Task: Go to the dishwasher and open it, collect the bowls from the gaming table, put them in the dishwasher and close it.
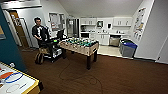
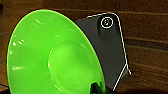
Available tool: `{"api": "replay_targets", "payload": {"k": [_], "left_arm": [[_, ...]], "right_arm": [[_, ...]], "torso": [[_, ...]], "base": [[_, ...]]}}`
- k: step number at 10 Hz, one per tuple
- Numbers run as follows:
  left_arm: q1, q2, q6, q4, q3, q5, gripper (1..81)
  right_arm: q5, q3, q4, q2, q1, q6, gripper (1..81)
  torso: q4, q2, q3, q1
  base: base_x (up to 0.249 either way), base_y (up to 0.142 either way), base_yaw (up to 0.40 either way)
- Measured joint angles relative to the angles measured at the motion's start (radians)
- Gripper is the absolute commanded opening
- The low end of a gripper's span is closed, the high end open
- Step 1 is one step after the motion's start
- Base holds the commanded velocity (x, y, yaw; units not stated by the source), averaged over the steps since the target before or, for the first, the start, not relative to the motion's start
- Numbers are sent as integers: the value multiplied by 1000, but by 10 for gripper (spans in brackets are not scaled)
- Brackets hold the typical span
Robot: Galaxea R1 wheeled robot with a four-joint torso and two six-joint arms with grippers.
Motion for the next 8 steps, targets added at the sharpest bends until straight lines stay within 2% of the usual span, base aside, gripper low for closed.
{"api": "replay_targets", "payload": {"k": [8], "left_arm": [[3, -2, 0, 0, 0, 0, 10]], "right_arm": [[1, 0, 0, 1, -1, 0, 10]], "torso": [[0, 0, 0, 0]], "base": [[0, 0, -367]]}}
